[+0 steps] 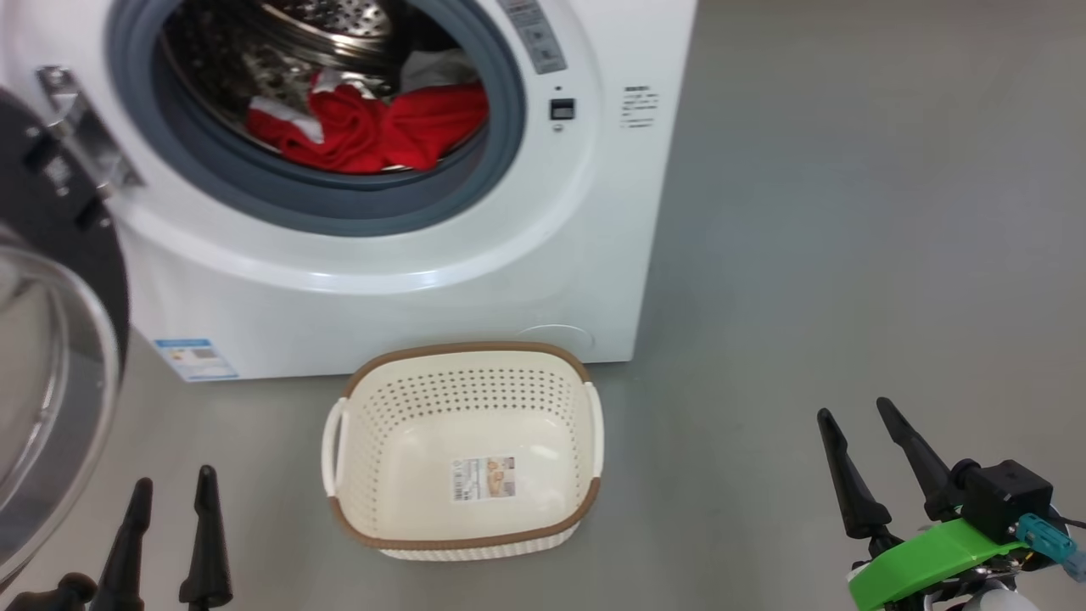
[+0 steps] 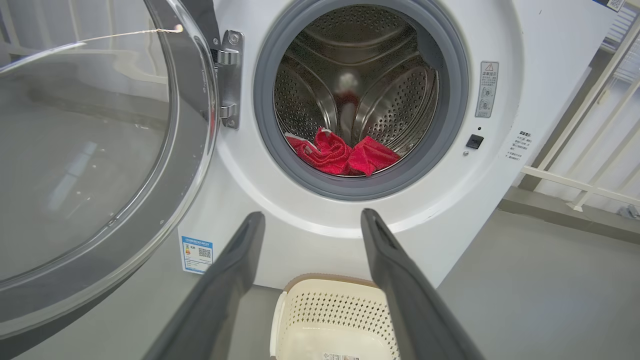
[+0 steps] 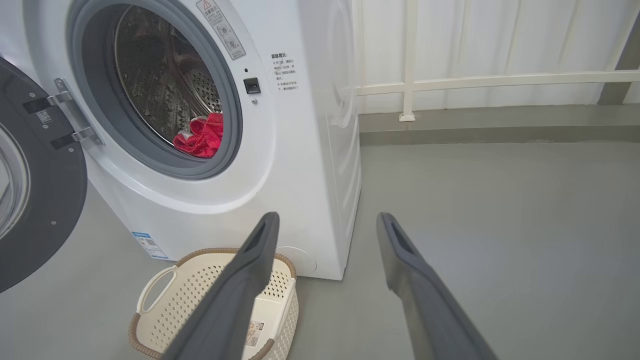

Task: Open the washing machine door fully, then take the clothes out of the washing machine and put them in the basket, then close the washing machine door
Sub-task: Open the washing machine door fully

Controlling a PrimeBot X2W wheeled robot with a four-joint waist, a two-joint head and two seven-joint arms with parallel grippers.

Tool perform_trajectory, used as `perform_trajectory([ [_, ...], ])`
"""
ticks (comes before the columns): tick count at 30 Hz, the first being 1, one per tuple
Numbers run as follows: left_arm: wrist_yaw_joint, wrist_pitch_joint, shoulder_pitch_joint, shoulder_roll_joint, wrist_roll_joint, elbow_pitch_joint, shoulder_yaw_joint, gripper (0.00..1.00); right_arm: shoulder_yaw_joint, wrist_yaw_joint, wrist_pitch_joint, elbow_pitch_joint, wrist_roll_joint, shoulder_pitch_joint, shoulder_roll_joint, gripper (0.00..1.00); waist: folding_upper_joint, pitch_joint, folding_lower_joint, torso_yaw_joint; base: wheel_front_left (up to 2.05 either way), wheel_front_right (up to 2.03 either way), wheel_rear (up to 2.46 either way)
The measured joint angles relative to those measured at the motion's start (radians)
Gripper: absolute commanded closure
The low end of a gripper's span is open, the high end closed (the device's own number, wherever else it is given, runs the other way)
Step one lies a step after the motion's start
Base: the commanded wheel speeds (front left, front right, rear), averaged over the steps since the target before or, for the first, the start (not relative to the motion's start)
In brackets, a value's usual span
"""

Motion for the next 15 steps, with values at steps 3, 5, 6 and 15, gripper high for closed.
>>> perform_trajectory([
  [3, 0.000, 0.000, 0.008, 0.002, -0.006, -0.019, -0.013, 0.00, -0.016, 0.000, 0.000, -0.004, 0.000, 0.000, 0.003, 0.00, 0.0000, 0.005, 0.0000, -0.035, 0.00, 0.00, 0.00],
  [5, 0.000, 0.000, 0.015, 0.006, -0.006, -0.026, -0.019, 0.00, -0.024, 0.000, 0.000, -0.007, 0.000, 0.001, 0.008, 0.00, 0.0000, 0.007, 0.0000, -0.057, 0.00, 0.00, 0.00],
  [6, 0.000, 0.000, 0.017, 0.006, -0.006, -0.031, -0.020, 0.00, -0.030, 0.000, 0.000, -0.009, -0.001, 0.001, 0.010, 0.00, 0.0000, 0.008, 0.0000, -0.068, 0.00, 0.00, 0.00],
  [15, 0.000, 0.000, 0.033, 0.012, -0.017, -0.057, -0.037, 0.00, -0.062, 0.000, 0.000, -0.022, -0.007, 0.026, 0.013, 0.00, 0.0000, 0.016, 0.0000, -0.138, 0.00, 0.00, 0.00],
])
